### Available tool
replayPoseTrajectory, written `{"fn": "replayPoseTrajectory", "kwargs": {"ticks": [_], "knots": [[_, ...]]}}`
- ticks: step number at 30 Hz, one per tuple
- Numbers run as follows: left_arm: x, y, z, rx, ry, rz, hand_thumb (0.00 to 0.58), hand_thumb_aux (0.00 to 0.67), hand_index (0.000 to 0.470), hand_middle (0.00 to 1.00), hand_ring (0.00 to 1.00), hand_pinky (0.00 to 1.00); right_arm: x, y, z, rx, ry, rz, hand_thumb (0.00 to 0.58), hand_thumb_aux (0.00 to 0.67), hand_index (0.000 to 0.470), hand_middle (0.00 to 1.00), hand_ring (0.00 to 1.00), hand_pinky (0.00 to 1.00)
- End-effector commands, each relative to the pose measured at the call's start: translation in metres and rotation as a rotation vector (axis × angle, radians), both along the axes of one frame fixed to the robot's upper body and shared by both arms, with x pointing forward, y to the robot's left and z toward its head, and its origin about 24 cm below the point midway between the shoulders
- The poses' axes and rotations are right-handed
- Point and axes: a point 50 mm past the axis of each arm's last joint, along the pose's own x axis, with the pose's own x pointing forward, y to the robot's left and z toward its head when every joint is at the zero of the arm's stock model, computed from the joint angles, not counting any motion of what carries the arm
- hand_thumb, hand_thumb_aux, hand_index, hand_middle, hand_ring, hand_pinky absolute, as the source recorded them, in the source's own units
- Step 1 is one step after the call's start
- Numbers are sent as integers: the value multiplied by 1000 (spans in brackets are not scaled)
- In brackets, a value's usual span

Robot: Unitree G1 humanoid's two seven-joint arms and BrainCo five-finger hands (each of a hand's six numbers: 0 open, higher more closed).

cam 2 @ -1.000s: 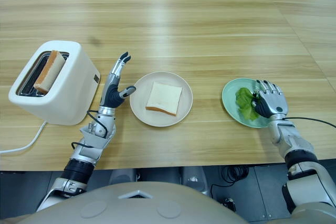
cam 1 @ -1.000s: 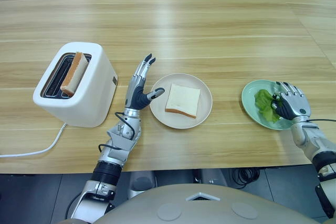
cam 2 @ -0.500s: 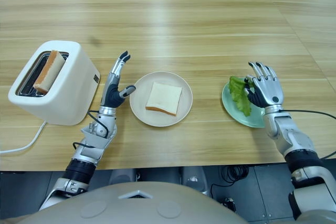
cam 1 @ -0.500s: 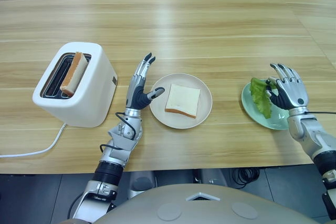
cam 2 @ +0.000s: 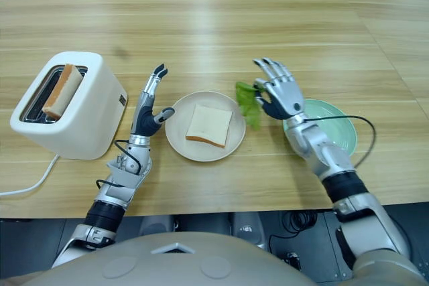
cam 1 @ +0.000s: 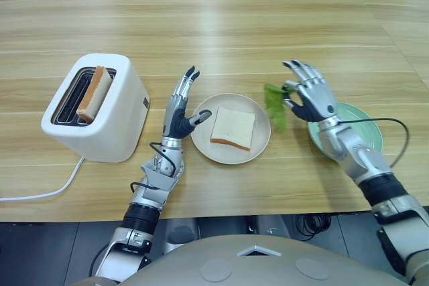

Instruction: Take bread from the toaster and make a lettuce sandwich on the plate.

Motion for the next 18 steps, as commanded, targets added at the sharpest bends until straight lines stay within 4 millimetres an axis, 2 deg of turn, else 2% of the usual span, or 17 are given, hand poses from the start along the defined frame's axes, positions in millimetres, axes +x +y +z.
{"fn": "replayPoseTrajectory", "kwargs": {"ticks": [1,6,14,18], "knots": [[1,2,-1,4,2,8,0,0,0,0,0,0,6,18,-14,-47,56,72,580,670,460,0,0,0],[1,2,0,5,-1,5,0,0,0,0,0,0,12,37,-22,-66,78,136,580,670,460,0,0,0],[3,1,0,11,-1,-6,0,0,0,0,0,0,11,54,-42,-110,157,204,580,670,460,0,0,0],[4,1,0,11,-2,-7,0,0,0,0,0,0,9,62,-45,-111,158,244,580,670,460,0,0,0]]}}
